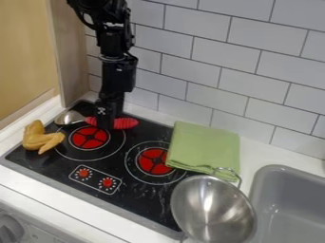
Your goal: Move the red spoon above the left burner
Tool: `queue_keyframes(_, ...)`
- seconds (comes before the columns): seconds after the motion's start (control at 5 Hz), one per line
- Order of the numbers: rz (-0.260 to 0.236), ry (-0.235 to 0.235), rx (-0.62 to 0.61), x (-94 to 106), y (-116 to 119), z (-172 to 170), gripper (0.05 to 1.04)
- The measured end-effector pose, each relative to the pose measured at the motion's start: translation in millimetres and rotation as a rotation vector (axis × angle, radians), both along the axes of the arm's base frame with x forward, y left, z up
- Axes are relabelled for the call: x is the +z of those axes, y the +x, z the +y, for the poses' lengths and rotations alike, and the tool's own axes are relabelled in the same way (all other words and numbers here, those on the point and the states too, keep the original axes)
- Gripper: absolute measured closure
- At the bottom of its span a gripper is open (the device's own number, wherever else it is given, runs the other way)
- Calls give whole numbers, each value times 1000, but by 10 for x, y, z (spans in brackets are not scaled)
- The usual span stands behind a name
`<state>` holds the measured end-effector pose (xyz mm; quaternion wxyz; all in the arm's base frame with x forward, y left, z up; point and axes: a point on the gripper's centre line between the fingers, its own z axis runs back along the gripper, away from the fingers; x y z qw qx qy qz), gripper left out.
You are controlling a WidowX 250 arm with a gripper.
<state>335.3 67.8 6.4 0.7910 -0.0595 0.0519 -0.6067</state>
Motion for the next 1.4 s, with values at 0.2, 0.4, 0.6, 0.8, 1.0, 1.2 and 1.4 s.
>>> queue_keyframes(0.2, 0, 1, 9, 0, 0, 0, 77)
queue_keyframes(0.4, 11, 24, 35, 64, -25, 27, 85)
queue_keyframes(0.6, -51, 73, 89, 330, 19, 72, 85)
queue_keyframes(0.8, -132, 193, 238, 544, -51, 146, 85)
queue_keyframes(1.0, -189, 278, 467, 797, -211, -8, 85)
queue_keyframes(1.2, -100, 177, 708, 781, -501, -278, 85)
queue_keyframes(1.4, -80, 151, 831, 847, -652, -570, 85)
